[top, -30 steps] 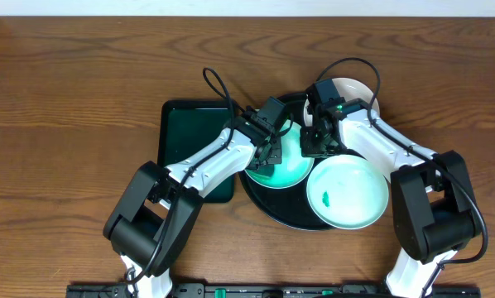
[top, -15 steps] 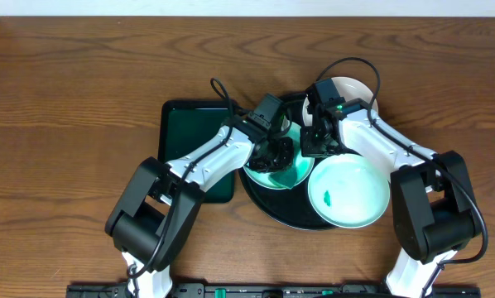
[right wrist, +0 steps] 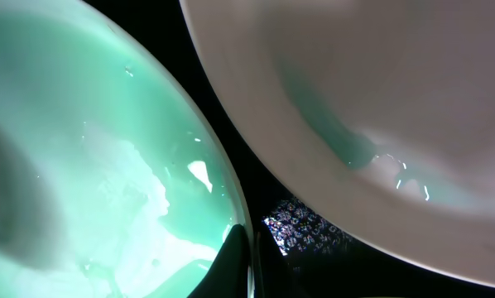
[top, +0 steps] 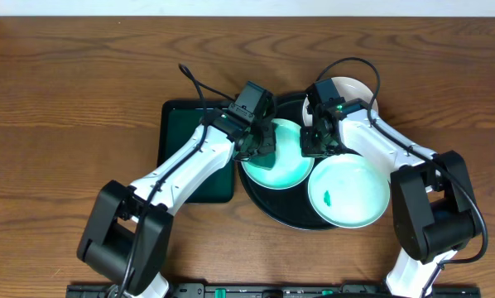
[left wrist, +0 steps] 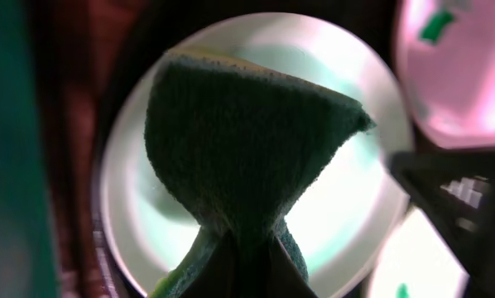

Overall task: Clean dirty plates on tray and stack at the side
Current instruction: 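Return the sponge to the green tray and release it, then retract the left arm to the left side, then lift the scrubbed pale green plate by its rim with the right gripper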

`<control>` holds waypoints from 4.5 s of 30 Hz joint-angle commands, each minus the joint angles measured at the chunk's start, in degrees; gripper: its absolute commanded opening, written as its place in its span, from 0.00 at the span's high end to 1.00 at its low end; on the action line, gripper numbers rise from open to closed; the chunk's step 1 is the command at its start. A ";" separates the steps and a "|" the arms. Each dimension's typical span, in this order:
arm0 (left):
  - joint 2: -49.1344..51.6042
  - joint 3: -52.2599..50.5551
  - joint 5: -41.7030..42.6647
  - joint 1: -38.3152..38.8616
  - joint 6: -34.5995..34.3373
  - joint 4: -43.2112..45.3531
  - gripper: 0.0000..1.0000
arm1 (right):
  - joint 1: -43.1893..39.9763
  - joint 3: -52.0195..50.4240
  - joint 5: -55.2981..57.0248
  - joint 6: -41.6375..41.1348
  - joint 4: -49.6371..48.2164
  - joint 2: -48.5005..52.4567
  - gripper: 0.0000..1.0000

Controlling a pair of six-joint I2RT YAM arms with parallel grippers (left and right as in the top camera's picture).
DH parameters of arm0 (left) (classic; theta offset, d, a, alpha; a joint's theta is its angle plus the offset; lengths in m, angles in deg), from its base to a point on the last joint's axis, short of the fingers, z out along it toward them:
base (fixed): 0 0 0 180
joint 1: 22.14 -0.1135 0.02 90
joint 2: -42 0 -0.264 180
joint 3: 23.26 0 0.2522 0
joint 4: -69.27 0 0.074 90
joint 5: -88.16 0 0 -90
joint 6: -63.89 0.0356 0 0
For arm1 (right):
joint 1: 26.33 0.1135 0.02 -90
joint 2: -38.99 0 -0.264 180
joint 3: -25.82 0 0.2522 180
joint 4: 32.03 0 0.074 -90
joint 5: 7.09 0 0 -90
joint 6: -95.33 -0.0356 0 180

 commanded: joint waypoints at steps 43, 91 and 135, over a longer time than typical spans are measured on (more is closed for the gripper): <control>-14.14 -1.07 -7.06 -11.50 7.28 -9.92 0.93 | 0.87 0.00 -1.44 0.55 -0.17 -1.42 0.99; -15.76 0.59 -11.93 -30.88 10.45 -11.78 0.27 | 0.87 0.00 -1.44 0.55 -0.17 -1.42 0.99; -18.53 0.57 -11.93 -37.09 10.45 -12.57 0.21 | 0.98 -2.25 -1.44 0.52 -2.97 -1.33 0.91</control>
